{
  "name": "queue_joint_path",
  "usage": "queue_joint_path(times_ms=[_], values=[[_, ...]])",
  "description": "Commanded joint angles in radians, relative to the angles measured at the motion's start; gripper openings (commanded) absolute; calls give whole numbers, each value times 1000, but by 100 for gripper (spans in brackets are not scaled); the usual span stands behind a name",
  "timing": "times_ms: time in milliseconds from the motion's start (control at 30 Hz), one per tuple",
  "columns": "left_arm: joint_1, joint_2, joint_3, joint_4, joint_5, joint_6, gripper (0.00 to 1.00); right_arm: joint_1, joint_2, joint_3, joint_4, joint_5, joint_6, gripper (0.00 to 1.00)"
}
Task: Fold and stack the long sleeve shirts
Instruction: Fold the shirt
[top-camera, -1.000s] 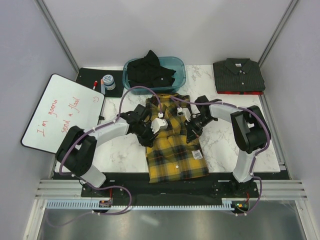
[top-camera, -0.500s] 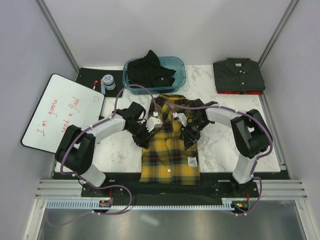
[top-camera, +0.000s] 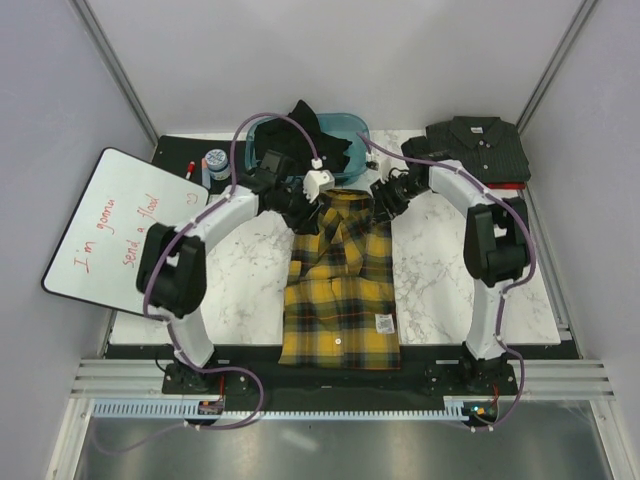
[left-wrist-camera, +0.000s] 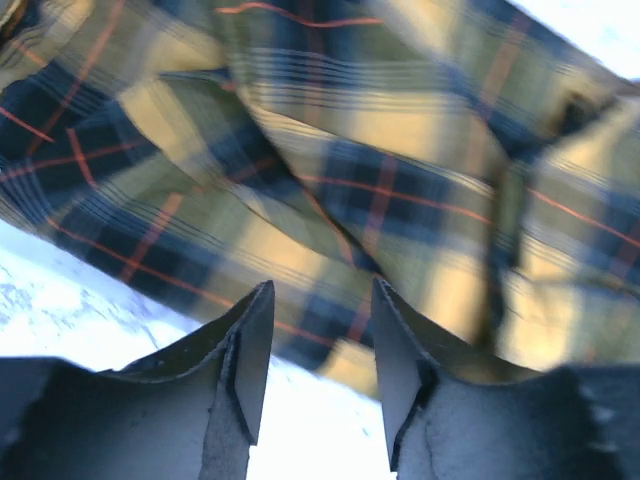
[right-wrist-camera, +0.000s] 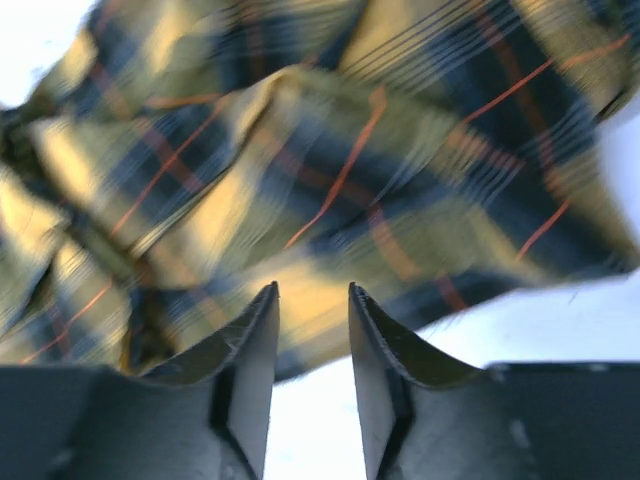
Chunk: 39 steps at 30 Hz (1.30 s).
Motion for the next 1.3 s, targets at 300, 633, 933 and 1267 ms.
queue_joint_path(times_ms=[300,633,933,1267], values=[[35,331,148,99,-312,-180,28,40,296,183,250,294,125,30],[44,135,141,44,-79,-112,49,49,145,230,215,322,146,51],[6,-531,-385,-69,131,86,61,106,-251,-91,-1,-116,120,46],[-120,-340,-507,-77,9,11,48,284,-291,-524,43,-164,94,31]])
